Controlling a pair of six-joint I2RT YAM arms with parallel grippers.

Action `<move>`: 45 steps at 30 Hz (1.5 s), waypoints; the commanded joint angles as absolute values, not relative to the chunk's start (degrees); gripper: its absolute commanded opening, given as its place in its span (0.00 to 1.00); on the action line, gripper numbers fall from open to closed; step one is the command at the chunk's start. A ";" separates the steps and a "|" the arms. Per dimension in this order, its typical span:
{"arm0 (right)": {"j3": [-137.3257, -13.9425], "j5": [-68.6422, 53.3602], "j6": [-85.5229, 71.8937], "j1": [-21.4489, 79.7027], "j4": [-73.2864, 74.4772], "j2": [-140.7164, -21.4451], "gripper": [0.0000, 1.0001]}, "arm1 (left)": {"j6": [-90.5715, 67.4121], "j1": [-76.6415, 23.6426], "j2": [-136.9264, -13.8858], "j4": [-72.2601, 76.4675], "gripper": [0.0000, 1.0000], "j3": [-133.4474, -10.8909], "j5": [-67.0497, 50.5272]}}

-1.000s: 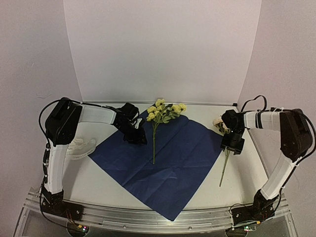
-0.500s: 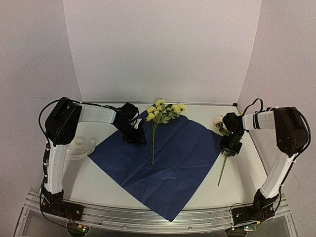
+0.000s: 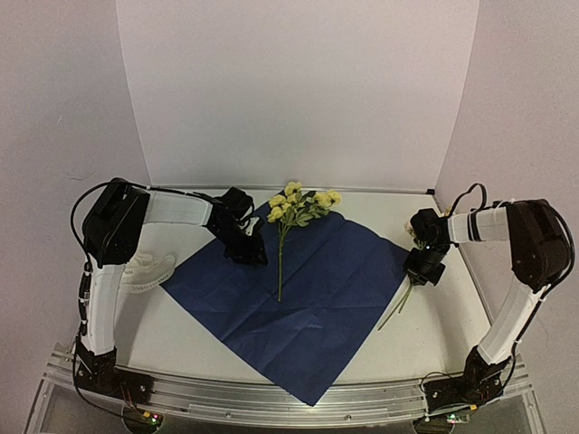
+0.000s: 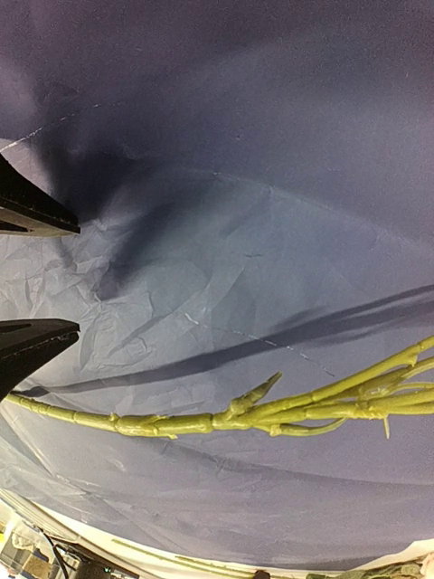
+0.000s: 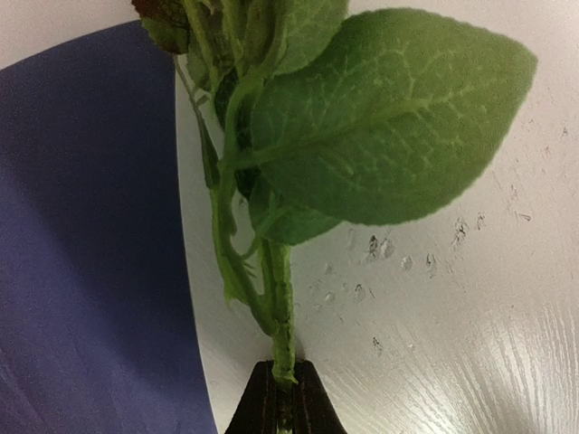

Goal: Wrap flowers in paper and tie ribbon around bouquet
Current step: Pick up the fake flower from the corner of the board, then place the fake flower on the flattened wrapping paper.

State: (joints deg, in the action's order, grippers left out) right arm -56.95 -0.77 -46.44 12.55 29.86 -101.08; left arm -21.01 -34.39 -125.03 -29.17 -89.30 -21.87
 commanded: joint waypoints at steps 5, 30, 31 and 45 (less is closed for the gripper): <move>-60.60 3.16 -40.46 15.17 39.79 -94.09 0.00 | -20.41 -33.84 -125.58 -31.73 0.33 -91.22 -21.09; -106.62 -5.61 -30.58 33.85 46.00 -118.24 0.00 | -21.00 -33.75 -125.30 -30.47 0.33 -90.38 -22.24; -108.42 -6.19 -30.67 34.16 45.97 -119.73 0.00 | -21.09 -33.75 -125.15 -30.32 0.33 -90.25 -22.42; -127.88 -10.50 -33.74 38.31 42.88 -139.26 0.00 | -21.43 -33.65 -124.75 -29.92 0.34 -89.95 -23.52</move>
